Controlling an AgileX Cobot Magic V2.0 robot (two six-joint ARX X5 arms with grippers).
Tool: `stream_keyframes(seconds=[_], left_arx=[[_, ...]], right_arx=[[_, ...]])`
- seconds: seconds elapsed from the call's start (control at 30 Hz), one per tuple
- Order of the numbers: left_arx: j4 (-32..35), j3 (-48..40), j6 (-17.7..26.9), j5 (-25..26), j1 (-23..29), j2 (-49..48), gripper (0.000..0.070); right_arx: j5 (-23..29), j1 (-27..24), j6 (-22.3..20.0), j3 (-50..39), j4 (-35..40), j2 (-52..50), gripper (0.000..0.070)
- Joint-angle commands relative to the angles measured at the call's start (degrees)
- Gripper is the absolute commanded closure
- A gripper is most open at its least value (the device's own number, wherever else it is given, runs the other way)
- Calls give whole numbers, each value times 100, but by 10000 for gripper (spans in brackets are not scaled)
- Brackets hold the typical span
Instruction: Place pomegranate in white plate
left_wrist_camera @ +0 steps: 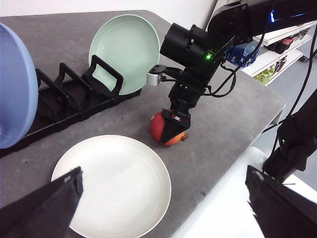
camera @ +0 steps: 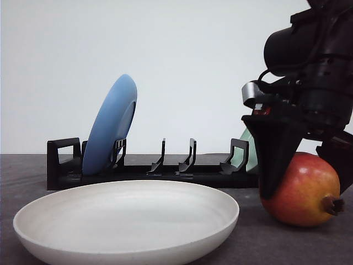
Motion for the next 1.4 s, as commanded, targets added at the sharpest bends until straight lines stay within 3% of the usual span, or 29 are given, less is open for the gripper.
stream_keyframes(seconds=[0.0,0.13,0.17,0.3,0.5,0.73,0.93,1.1,1.37], left_arx=[[48,54,-26,2,-72,11,68],[46,52,-22,0,-72,9,68],[46,52,-21,-2,-72,9,68],[48,52,-17,-20,-72,11,68],[47,52,2,-260,-72,11,68],[48,52,-2,-260,-72,11,68],[50,52,-4,-260,-72,11,68],[50,52,-22,-260,-72,11,68],[50,52,-22,-260,-72,11,68]], right_arx=[[19,65,-44,102,57,98,96],[24,95,-39,105,36,98,291],[24,95,-28,120,15,98,298],[-30,207,166,443,-265,98,296],[-22,863,432,1498,-616,99,295],[48,1937,745,2089,-176,122,294],[566,2654,866,2089,80,409,294],[585,2941,861,2087,89,830,293],[583,2986,844,2087,327,1369,293]])
